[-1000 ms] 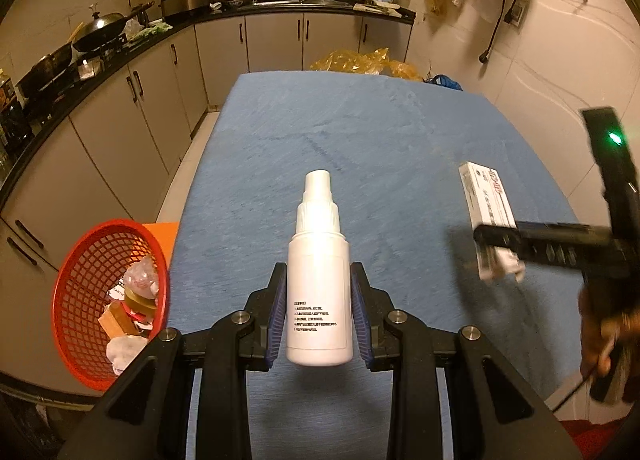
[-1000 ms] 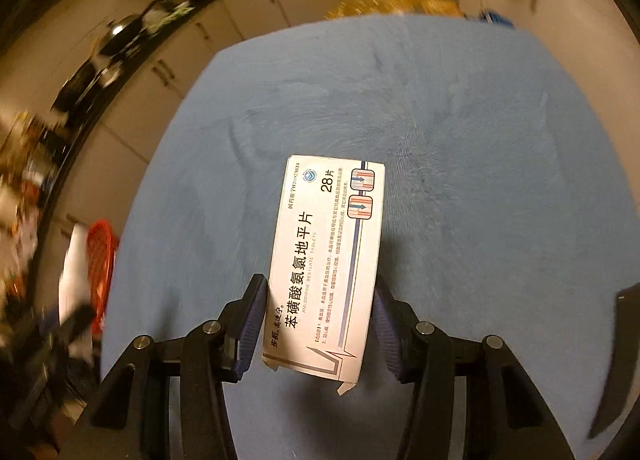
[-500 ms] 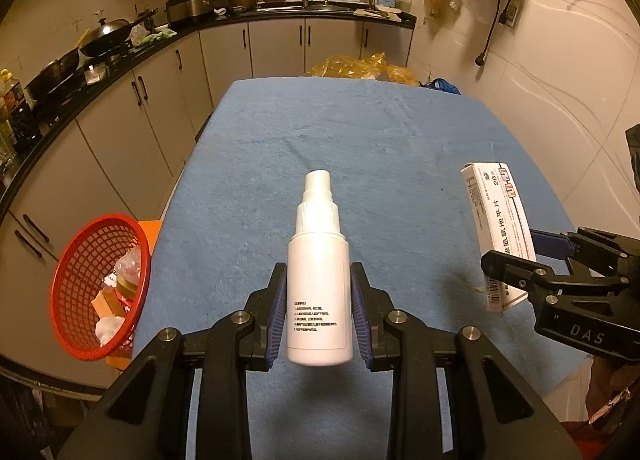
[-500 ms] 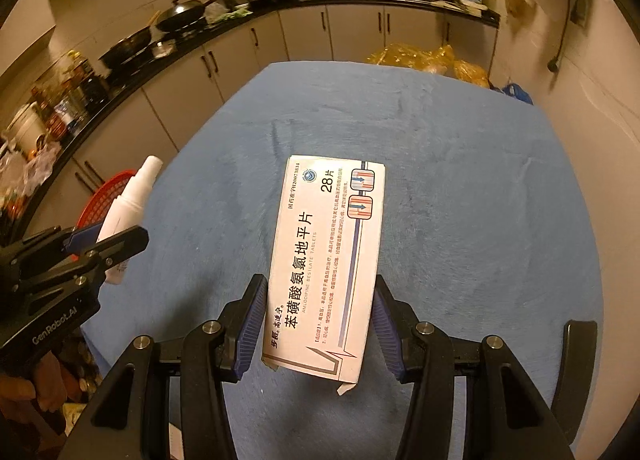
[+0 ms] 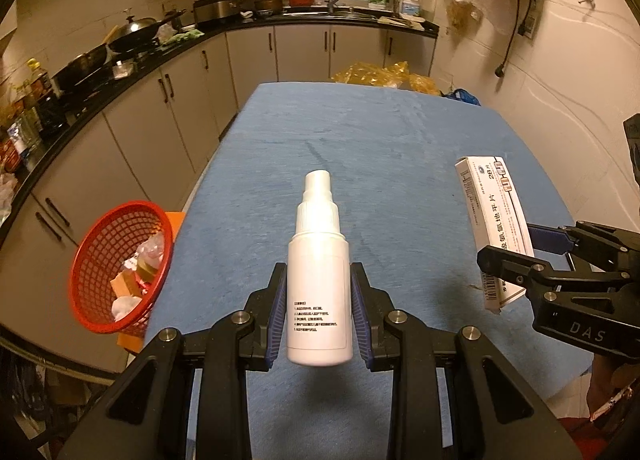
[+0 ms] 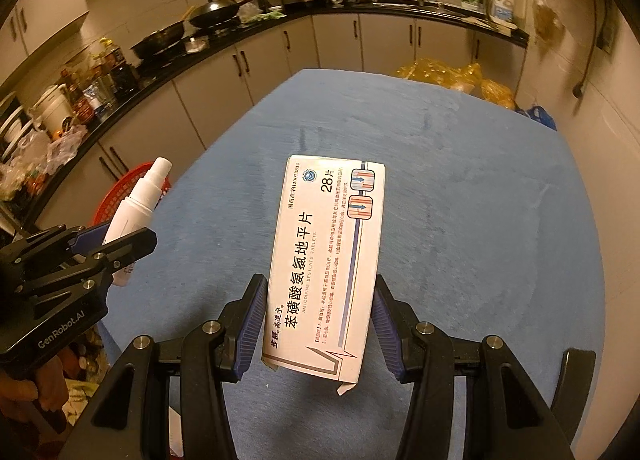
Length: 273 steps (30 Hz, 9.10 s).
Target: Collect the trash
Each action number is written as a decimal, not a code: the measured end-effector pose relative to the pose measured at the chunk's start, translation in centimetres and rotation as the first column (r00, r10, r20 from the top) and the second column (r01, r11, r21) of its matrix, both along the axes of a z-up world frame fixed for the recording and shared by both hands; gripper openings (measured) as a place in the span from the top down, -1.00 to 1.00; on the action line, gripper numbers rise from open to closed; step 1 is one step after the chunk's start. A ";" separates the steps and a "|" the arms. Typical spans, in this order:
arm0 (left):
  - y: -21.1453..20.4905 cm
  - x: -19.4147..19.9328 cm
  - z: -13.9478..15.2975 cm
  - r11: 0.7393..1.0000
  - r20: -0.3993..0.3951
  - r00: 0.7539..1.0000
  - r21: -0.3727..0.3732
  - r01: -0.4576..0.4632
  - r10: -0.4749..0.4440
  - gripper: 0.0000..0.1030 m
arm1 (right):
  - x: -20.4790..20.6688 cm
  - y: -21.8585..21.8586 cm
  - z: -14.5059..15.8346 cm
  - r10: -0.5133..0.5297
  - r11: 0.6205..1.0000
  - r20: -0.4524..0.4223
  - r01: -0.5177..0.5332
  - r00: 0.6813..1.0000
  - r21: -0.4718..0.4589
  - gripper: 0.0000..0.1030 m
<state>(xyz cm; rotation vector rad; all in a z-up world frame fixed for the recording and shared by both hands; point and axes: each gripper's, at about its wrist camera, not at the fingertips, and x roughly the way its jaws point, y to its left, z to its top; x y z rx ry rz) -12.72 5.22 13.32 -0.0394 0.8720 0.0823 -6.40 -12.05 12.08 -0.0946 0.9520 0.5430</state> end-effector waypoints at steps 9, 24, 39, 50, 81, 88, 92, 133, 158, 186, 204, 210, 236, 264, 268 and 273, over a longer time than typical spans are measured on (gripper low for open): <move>2.3 -1.2 -0.4 0.996 -0.010 0.996 -0.003 -0.090 0.090 0.44 | 0.2 2.4 -0.4 0.090 0.996 -0.006 -0.090 0.996 0.003 -0.08; 5.9 -2.9 -1.6 0.982 -0.029 0.982 -0.020 -0.187 0.187 0.44 | 0.0 6.5 -1.5 0.197 0.980 -0.027 -0.198 0.980 -0.017 -0.08; 9.0 -4.0 -2.0 0.967 -0.030 0.968 -0.038 -0.251 0.249 0.44 | 0.1 9.7 -1.8 0.255 0.966 -0.030 -0.256 0.967 -0.029 -0.08; 12.0 -4.1 -1.7 0.953 -0.012 0.955 -0.057 -0.297 0.297 0.44 | 0.6 12.0 -1.3 0.286 0.957 -0.019 -0.287 0.958 -0.039 -0.08; 21.7 -3.7 -1.9 0.916 -0.010 0.920 -0.092 -0.390 0.391 0.44 | 1.7 22.6 0.9 0.380 0.924 -0.034 -0.381 0.924 -0.024 -0.08; 24.0 -3.8 -2.7 0.907 -0.025 0.913 -0.107 -0.408 0.408 0.44 | 2.2 25.6 0.7 0.387 0.921 -0.061 -0.389 0.920 -0.028 -0.08; 25.4 -3.8 -3.3 0.900 -0.039 0.908 -0.117 -0.420 0.418 0.44 | 2.8 27.4 0.4 0.390 0.919 -0.078 -0.393 0.918 -0.029 -0.08; 29.3 -0.7 -5.3 0.921 -0.069 0.928 -0.116 -0.371 0.366 0.44 | 6.5 36.6 -3.1 0.394 0.915 -0.178 -0.403 0.902 -0.018 -0.09; 27.7 -1.0 -3.1 0.873 0.044 0.872 -0.046 -0.485 0.487 -0.81 | 6.0 31.4 -0.4 0.330 0.940 -0.049 -0.333 0.943 -0.074 -0.55; 15.5 -9.7 4.5 0.821 0.146 0.812 -0.003 -0.571 0.565 -0.94 | -2.5 15.4 6.4 0.349 0.936 0.216 -0.331 0.912 -0.119 -0.76; 9.6 -11.9 7.7 0.745 0.133 0.780 0.234 -0.624 0.612 -0.94 | -7.0 9.4 7.8 0.436 0.898 0.317 -0.429 0.842 -0.096 -0.81; 9.2 -11.6 7.2 0.741 0.118 0.780 0.253 -0.622 0.615 -0.94 | -6.9 9.5 7.6 0.445 0.893 0.308 -0.440 0.841 -0.092 -0.81; 10.5 -10.9 5.0 0.772 0.065 0.795 0.203 -0.602 0.603 -0.94 | -6.5 11.7 6.2 0.477 0.879 0.262 -0.458 0.839 -0.135 -0.82; 11.0 -12.1 4.7 0.759 0.049 0.782 0.211 -0.616 0.621 -0.94 | -7.4 13.4 5.5 0.503 0.864 0.241 -0.483 0.830 -0.139 -0.82; 11.1 -12.3 4.5 0.757 0.043 0.780 0.213 -0.617 0.624 -0.94 | -7.5 13.7 5.4 0.506 0.863 0.238 -0.486 0.829 -0.139 -0.82; 11.3 -12.2 4.5 0.755 0.040 0.778 0.214 -0.620 0.627 -0.94 | -7.5 13.9 5.2 0.510 0.860 0.233 -0.491 0.828 -0.139 -0.82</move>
